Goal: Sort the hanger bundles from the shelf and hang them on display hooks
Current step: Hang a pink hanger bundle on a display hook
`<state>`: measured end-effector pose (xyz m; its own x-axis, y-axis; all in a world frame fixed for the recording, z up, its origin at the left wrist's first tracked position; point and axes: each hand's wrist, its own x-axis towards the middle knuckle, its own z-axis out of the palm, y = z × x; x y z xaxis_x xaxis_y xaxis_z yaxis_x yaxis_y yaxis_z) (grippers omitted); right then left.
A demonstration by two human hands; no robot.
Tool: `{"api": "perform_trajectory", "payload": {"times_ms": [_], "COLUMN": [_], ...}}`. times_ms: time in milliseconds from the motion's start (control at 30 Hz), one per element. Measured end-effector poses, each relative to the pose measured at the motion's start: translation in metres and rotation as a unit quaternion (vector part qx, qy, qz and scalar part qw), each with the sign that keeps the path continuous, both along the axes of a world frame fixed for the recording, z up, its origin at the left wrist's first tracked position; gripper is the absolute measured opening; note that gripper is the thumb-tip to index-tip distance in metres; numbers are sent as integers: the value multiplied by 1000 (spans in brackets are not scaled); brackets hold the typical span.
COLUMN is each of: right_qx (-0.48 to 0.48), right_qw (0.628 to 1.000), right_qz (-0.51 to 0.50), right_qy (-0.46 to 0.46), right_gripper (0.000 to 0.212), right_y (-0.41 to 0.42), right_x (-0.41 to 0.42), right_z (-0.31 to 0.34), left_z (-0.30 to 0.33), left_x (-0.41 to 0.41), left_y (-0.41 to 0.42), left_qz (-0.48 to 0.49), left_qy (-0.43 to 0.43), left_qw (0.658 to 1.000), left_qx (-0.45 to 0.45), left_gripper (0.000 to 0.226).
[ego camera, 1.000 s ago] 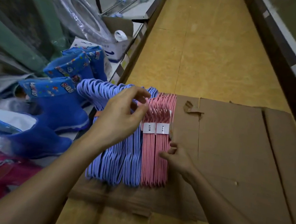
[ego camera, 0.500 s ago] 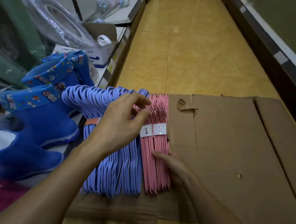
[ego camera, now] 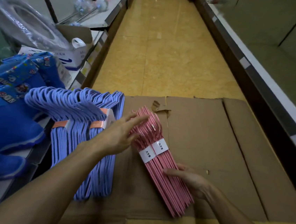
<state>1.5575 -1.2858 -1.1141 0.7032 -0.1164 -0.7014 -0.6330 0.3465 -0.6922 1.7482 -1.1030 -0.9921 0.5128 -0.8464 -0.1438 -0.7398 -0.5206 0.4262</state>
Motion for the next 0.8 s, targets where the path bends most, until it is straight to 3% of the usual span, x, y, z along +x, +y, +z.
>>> {"api": "perform_trajectory", "payload": {"times_ms": [167,300,367,433,500,567,633,800], "right_qx": [-34,-118,-177,-239,-334,-444,-510,-588], "right_qw": [999,992,980,967,939,892,853,798], "right_qz": [8,48,79,66,62,88,78,20], "right_qy": [-8,-26,-52,-64,-57,16,77,133], "right_gripper": [70,53,61,87,115,135,136,114], "right_y": [-13,-13,-10,-2,12,31,48,64], "right_x": [-19,-19,-17,-14,-7,0,5,16], "right_z": [0,6,10,12,9,2,-6,-20], "left_z": [-2,-2,-2,-2,-1,-1,-2,-1], "left_x": [-12,-15,-16,-18,-21,-22,-23,-28], "left_y": [-22,-30,-34,-39,-44,-48,-50,-59], "left_qz": [-55,-57,-57,-57,-58,-51,-45,-44], "left_qy": [-18,-31,-36,-35,-30,-27,-31,-12], "left_qw": [998,998,998,998,997,997,998,999], "left_qx": [26,17,8,-7,-29,-42,-42,-21], "left_gripper": [56,56,54,53,52,51,50,51]}}
